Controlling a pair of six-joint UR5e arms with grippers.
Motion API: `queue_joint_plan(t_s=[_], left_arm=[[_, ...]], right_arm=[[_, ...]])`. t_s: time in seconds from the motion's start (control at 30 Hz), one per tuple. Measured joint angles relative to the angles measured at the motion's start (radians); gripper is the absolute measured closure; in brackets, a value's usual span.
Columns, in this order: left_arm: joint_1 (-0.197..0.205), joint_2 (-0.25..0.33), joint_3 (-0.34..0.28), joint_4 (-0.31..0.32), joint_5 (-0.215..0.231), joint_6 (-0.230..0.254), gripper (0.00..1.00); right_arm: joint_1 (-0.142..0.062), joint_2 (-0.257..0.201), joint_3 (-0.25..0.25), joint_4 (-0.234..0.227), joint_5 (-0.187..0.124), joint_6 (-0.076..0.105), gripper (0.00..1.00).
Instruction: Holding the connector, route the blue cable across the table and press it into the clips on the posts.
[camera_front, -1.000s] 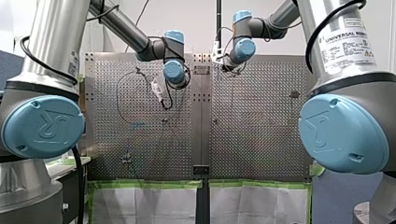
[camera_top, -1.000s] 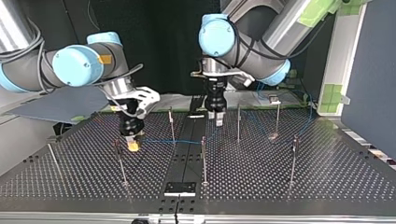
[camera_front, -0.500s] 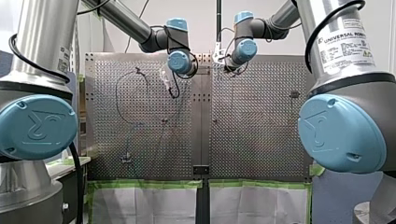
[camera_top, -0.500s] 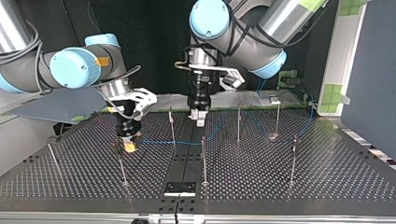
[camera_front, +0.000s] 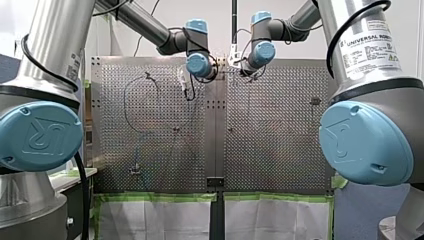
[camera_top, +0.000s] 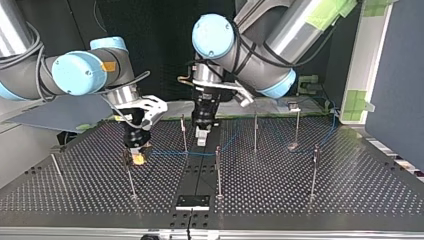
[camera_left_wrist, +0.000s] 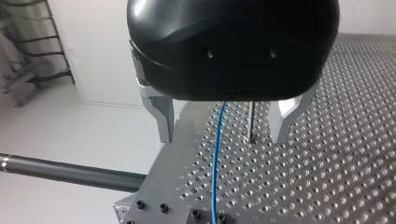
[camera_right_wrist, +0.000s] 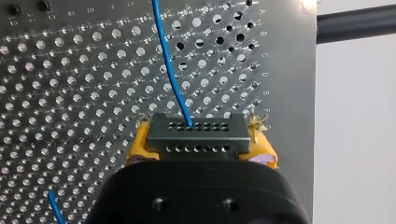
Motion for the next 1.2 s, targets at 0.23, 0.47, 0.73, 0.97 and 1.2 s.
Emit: queue_joint_plan(t_s=[0.23, 0.47, 0.73, 0.97, 1.2], left_arm=[[0.013, -0.013, 0.062, -0.007, 0.01, 0.061, 0.0], [0.011, -0.049, 0.114, -0.044, 0.039, 0.073, 0.0], [0.014, -0.115, 0.174, -0.075, 0.047, 0.07, 0.0], [0.026, -0.177, 0.236, -0.083, 0.043, 0.067, 0.0], [0.036, -0.218, 0.272, -0.086, 0.053, 0.057, 0.0]], right_arm=[[0.0, 0.0, 0.0, 0.0, -0.001, 0.0, 1.0], [0.0, 0.0, 0.0, 0.0, -0.002, 0.001, 1.0], [0.0, 0.0, 0.0, 0.0, -0.003, 0.001, 1.0], [0.0, 0.0, 0.0, 0.0, -0.004, 0.001, 1.0], [0.0, 0.0, 0.0, 0.0, -0.005, 0.001, 1.0]])
